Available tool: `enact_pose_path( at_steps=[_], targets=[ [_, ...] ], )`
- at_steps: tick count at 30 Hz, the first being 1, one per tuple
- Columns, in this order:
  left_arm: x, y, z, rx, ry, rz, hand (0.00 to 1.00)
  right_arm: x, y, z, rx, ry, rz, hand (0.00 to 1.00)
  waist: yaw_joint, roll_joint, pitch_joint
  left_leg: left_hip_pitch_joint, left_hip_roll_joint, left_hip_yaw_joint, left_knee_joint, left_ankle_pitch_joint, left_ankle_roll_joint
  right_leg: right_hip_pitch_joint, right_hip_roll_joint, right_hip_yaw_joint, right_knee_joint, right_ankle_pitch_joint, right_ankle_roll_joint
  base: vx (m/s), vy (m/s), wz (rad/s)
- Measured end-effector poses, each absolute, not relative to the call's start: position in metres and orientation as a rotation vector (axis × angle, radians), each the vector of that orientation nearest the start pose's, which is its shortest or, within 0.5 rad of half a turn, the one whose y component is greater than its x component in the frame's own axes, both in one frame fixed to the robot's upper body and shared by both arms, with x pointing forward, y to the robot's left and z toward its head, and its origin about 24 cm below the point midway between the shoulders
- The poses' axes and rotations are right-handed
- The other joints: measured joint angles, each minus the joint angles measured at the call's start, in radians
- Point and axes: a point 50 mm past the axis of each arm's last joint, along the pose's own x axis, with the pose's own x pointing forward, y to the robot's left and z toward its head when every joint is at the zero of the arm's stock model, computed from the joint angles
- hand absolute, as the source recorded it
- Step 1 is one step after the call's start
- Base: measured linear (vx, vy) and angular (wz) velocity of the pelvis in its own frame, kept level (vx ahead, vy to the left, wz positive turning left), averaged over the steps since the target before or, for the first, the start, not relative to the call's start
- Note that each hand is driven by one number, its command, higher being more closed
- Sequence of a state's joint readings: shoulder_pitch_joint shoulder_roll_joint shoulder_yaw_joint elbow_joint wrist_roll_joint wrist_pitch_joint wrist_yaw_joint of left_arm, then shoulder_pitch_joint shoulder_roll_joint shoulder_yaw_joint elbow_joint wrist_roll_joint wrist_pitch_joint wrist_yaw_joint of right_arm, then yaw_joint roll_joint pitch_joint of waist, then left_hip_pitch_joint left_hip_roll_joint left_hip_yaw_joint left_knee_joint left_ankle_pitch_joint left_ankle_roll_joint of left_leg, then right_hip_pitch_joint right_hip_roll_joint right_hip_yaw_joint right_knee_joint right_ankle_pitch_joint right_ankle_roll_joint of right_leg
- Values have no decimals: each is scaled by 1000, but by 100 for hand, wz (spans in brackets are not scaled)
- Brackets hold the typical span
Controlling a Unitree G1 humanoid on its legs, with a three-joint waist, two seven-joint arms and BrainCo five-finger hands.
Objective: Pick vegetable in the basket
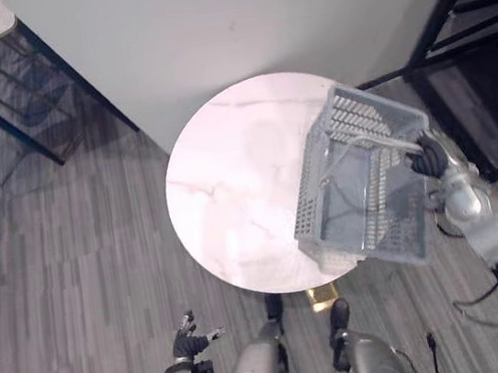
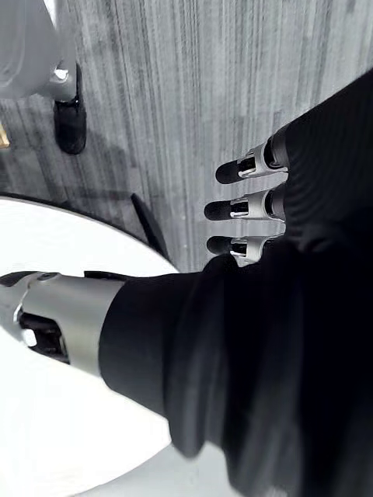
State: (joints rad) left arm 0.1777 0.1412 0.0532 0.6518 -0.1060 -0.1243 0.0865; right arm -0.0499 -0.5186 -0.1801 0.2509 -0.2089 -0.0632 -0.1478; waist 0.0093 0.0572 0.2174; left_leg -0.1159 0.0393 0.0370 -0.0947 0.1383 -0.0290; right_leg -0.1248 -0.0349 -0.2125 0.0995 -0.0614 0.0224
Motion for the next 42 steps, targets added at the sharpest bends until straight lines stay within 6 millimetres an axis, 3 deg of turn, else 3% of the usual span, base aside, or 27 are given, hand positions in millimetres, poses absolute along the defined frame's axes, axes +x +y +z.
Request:
enact_pose_path(
  at_steps=[3, 6, 11, 15, 17, 18, 20, 21, 22, 23, 24, 26, 27, 28, 29, 32, 33, 34, 35, 36, 37, 38, 39, 42],
  targets=[
    [144, 222, -107, 42, 666, 265, 0, 222, -315, 43, -527, 119, -435, 100, -30, -1, -31, 27, -2, 34, 0, -13, 4, 19, -1, 31, -11, 5, 6, 34, 29, -34],
    [145, 226, -100, 39, 629, 279, 0, 203, -307, 24, -398, 167, -447, 100, -51, 1, -56, 54, 1, 78, 0, -27, 6, 35, 4, 75, -33, 23, 12, 40, 34, -44],
    [139, 224, -94, 7, 608, 281, 0, 179, -285, -6, -267, 263, -421, 100, -48, 2, -88, 117, 13, 161, 0, -56, 4, 60, 13, 155, -33, 29, 13, 28, 12, -44],
    [136, 221, -89, -13, 582, 294, 0, 171, -280, -15, -238, 313, -431, 100, -44, -1, -92, 149, 21, 223, 0, -76, 0, 68, 19, 201, -32, 39, 18, 17, 12, -44],
    [142, 221, -83, -17, 551, 294, 0, 169, -279, -16, -232, 319, -437, 100, -38, -15, -83, 138, 26, 253, 15, -79, 6, 50, 21, 219, -18, 49, 25, -36, 0, -32],
    [154, 223, -73, -21, 490, 301, 0, 168, -275, -18, -214, 323, -442, 100, -23, -29, -73, 75, 42, 271, 109, -120, 9, 14, 23, 239, 19, 49, 30, -60, -7, -29],
    [159, 223, -68, -21, 464, 301, 0, 168, -274, -17, -209, 320, -445, 100, -20, -37, -68, 42, 51, 272, 159, -142, 11, 1, 24, 239, 30, 49, 30, -103, -25, -15],
    [168, 224, -61, -25, 425, 305, 0, 170, -273, -13, -208, 304, -445, 100, -11, -33, -64, -15, 92, 277, 238, -163, 29, -28, 45, 250, 51, 60, 71, -128, -50, -19],
    [172, 225, -58, -31, 407, 324, 0, 171, -272, -13, -201, 297, -447, 100, 3, -32, -53, -29, 115, 282, 261, -167, 35, -85, 43, 239, 275, -27, 5, -99, -42, -17],
    [173, 226, -58, -32, 404, 332, 0, 170, -271, -14, -198, 302, -450, 100, 5, -35, -52, -30, 118, 279, 271, -168, 36, -92, 28, 236, 380, -69, 2, -31, -62, -1],
    [172, 226, -58, -32, 407, 336, 0, 167, -271, -16, -190, 309, -458, 100, 6, -46, -56, -31, 117, 269, 288, -167, 36, -73, -21, 240, 519, -119, 31, -35, -99, 14],
    [171, 225, -59, -36, 410, 338, 0, 168, -269, -16, -177, 306, -459, 100, 15, -60, -63, -68, 117, 259, 326, -160, 25, -22, -101, 254, 617, -139, 55, -84, -172, 12],
    [170, 223, -60, -40, 414, 339, 0, 169, -269, -15, -172, 301, -458, 100, 23, -67, -68, -93, 118, 259, 346, -151, 12, 15, -128, 264, 587, -134, 64, -174, -260, -1],
    [171, 223, -61, -43, 418, 342, 0, 171, -269, -14, -168, 293, -460, 100, 43, -63, -66, -125, 132, 266, 356, -124, -3, 47, -106, 269, 490, -184, 95, -252, -294, -10],
    [169, 216, -65, -65, 433, 342, 0, 172, -270, -13, -172, 290, -462, 100, 62, -45, -65, -139, 155, 272, 331, -79, 9, 57, -80, 253, 421, -203, 96, -228, -242, -8],
    [160, 208, -71, -73, 468, 331, 0, 171, -273, -13, -166, 291, -466, 100, 62, -19, -72, -184, 196, 261, 295, -3, -7, 64, -36, 194, 342, -251, 55, -287, -278, 18],
    [157, 205, -76, -74, 494, 323, 0, 172, -276, -12, -168, 287, -475, 100, 60, -4, -67, -204, 210, 240, 256, 63, -19, 42, -10, 170, 347, -269, 30, -403, -340, 46],
    [153, 202, -82, -78, 525, 318, 0, 170, -279, -13, -157, 293, -495, 100, 49, 2, -59, -210, 202, 208, 166, 207, -35, 20, -9, 138, 347, -268, 15, -294, -227, 63],
    [153, 201, -84, -80, 534, 315, 0, 169, -279, -14, -148, 298, -506, 100, 38, -10, -53, -207, 196, 203, 124, 256, -35, 16, -20, 111, 337, -273, -6, -338, -249, 74],
    [149, 197, -90, -89, 570, 314, 0, 166, -282, -20, -132, 324, -528, 100, 35, -20, -38, -212, 198, 217, 218, 173, -41, 16, -23, 89, 342, -266, -27, -291, -232, 58],
    [141, 197, -98, -89, 616, 316, 0, 163, -282, -27, -127, 356, -540, 100, 34, -21, -38, -199, 198, 215, 336, 50, -38, 12, -28, 77, 346, -255, -45, -351, -266, 40],
    [137, 197, -101, -88, 635, 319, 0, 162, -282, -30, -126, 369, -544, 100, 33, -21, -37, -189, 199, 214, 384, 1, -47, 4, -29, 77, 347, -251, -50, -344, -186, 12],
    [130, 198, -106, -83, 667, 328, 0, 161, -280, -36, -122, 396, -537, 100, 34, -20, -38, -161, 206, 209, 497, -104, -52, -17, -29, 90, 349, -235, -51, -275, -118, -10],
    [120, 200, -109, -88, 692, 347, 0, 163, -274, -38, -122, 402, -511, 100, 34, -12, -39, -96, 207, 182, 529, -212, -80, -52, 0, 127, 325, -196, -43, -190, -25, -30]
  ],
)
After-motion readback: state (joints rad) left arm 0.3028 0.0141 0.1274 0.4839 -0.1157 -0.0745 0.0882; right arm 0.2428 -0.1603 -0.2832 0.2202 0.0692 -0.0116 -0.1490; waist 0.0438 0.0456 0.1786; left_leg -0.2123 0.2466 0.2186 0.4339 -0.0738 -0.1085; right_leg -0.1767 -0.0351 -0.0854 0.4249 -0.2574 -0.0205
